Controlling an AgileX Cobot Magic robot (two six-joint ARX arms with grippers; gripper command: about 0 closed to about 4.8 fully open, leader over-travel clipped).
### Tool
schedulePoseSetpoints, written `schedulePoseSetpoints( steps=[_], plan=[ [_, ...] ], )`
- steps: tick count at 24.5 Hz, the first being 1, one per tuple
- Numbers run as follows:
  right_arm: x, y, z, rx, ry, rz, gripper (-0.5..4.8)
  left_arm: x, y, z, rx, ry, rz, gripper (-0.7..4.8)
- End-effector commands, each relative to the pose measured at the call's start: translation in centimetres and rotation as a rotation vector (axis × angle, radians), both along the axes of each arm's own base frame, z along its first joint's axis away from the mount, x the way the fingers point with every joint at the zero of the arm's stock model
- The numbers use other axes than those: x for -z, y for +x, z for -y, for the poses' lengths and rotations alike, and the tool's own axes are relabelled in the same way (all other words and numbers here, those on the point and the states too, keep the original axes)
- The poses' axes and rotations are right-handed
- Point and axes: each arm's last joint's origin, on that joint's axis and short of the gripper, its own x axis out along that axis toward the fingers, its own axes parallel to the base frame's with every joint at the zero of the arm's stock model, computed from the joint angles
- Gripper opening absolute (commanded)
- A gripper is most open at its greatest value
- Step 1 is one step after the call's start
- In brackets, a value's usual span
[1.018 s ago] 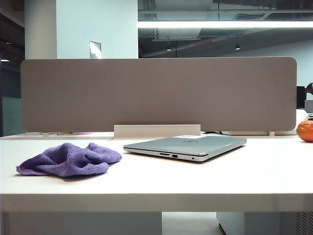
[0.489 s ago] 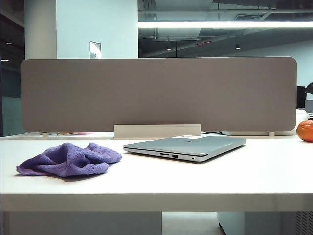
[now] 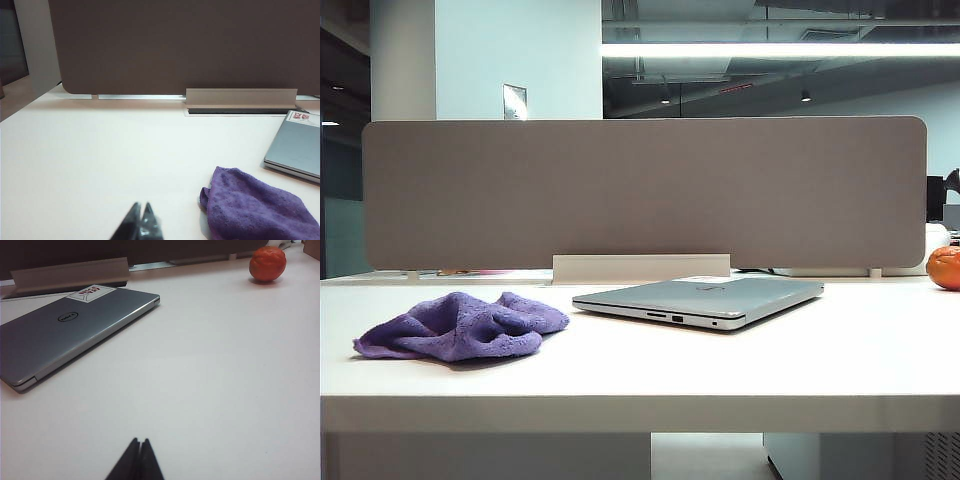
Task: Pick up the purple rag and put it over the laptop.
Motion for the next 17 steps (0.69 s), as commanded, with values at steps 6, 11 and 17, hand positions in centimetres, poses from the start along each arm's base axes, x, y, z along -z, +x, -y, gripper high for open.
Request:
schedulePoseSetpoints(
  steps=[6, 11, 17],
  plan=[
    [0.0, 0.0, -0.4, -0.119, 0.027, 0.011, 0.22, -0.2, 0.0, 0.0, 0.008, -0.002, 0.014, -0.06],
    [0.0, -0.1, -0.9, -0.293, 0.055, 0.011, 0.22, -0.2, 0.0, 0.0, 0.008, -0.002, 0.014, -0.05],
    [-0.1, -0.2, -1.1, -0.375, 0.067, 0.018, 0.22, -0.2, 0.0, 0.0, 0.007, -0.002, 0.014, -0.06]
  ],
)
